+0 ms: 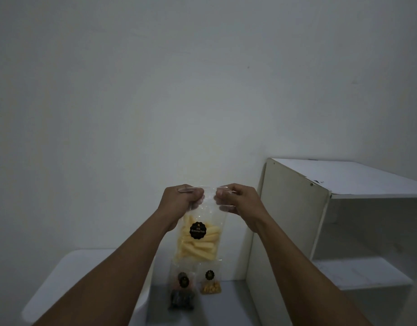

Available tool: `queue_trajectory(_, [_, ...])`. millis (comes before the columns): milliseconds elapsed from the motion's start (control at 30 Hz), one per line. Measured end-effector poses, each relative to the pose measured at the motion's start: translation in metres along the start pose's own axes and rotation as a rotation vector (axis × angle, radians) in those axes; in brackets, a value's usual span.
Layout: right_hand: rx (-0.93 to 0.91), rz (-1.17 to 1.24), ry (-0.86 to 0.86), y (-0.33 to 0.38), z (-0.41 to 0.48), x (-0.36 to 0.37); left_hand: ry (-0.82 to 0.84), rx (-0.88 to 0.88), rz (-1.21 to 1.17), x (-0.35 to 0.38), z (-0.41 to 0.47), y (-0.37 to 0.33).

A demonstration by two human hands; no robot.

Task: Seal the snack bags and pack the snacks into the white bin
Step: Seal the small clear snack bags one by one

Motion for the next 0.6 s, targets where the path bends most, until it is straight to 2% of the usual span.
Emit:
queue_trajectory(100, [-0.017,-0.002,-0.027,0.002,0.0,0.002,-0.021,0.014,-0.002,0.003,-0.001,0.003])
queue_trajectory(267, [-0.053,-0.09,-0.119,0.005,0.002,-0.005,0.023,-0.061,-0.156,0.004,0.0,0.004])
queue_trajectory(433, [0.016,-0.018,-0.044,-0.002,-0.002,-0.007,-0.006,0.008,-0.083,0.001,0.002,0.0])
queue_trajectory(500, [0.009,-0.06,-0.02,-0.001,-0.002,-0.002,-0.012,0.029,-0.059,0.004,0.001,0.0])
queue_trajectory(600, [-0.033,-0.094,-0.093,0.002,0.002,0.0,0.033,0.023,-0.065,0.012,-0.003,-0.001])
Point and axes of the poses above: each hand's wrist, its own z-axis towards the middle knuckle, its own x-axis out of the palm, y = z × x, the point moved 3 cm from there along z, towards the middle knuckle, and after that the axes turned 5 degrees about -z, right-handed, at the moved point
